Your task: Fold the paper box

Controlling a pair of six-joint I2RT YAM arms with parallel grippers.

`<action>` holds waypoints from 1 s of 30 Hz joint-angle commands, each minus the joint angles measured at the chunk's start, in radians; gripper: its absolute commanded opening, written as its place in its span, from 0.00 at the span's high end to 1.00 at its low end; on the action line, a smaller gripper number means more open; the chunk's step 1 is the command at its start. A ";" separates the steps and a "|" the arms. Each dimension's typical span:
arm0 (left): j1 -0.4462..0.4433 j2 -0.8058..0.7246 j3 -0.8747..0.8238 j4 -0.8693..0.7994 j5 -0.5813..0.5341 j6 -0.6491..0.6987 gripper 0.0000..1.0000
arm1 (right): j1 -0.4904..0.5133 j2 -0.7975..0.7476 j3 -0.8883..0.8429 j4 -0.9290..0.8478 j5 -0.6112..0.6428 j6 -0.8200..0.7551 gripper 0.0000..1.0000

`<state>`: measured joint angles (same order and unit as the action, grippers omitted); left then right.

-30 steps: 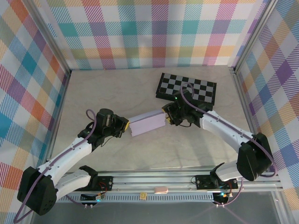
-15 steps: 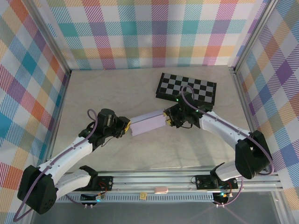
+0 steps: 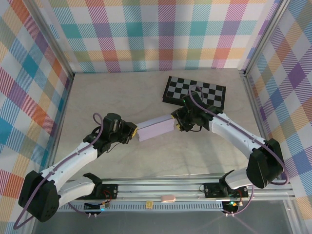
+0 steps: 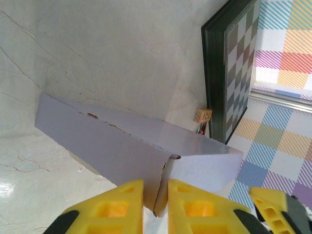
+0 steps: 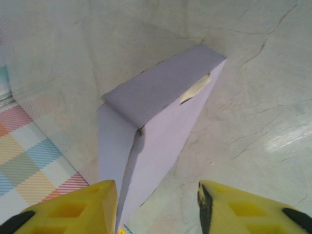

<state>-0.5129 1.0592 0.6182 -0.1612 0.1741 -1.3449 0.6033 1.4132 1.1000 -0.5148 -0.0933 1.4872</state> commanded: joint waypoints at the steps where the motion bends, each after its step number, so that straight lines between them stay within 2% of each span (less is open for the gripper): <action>1: -0.025 0.039 -0.029 -0.172 0.001 0.007 0.84 | 0.029 0.000 0.038 0.034 0.012 0.028 0.47; 5: -0.040 0.043 -0.019 -0.168 -0.002 0.007 0.84 | 0.041 0.069 0.078 0.074 -0.015 0.035 0.41; 8: -0.064 0.049 -0.005 -0.175 -0.010 0.009 0.84 | 0.043 0.095 0.077 0.067 -0.026 0.047 0.40; 14: -0.132 0.056 0.010 -0.203 -0.036 0.029 0.82 | 0.030 -0.001 -0.071 0.050 -0.016 0.047 0.36; 19: -0.157 0.068 -0.009 -0.179 -0.037 0.023 0.82 | 0.011 -0.105 -0.242 0.179 -0.033 0.017 0.30; 22: -0.161 0.068 -0.004 -0.178 -0.046 0.020 0.82 | 0.003 -0.117 -0.334 0.414 -0.031 0.003 0.28; 24: -0.163 0.077 0.005 -0.176 -0.045 0.022 0.82 | 0.003 -0.096 -0.340 0.521 -0.031 -0.009 0.27; 26: -0.165 0.093 0.011 -0.170 -0.038 0.029 0.82 | 0.003 -0.069 -0.318 0.486 -0.035 -0.009 0.28; 30: -0.171 0.115 0.015 -0.153 -0.031 0.031 0.83 | 0.000 -0.049 -0.372 0.571 -0.031 0.034 0.39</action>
<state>-0.6678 1.1210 0.6685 -0.1734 0.1478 -1.3319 0.6048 1.3506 0.7673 -0.0345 -0.1246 1.5078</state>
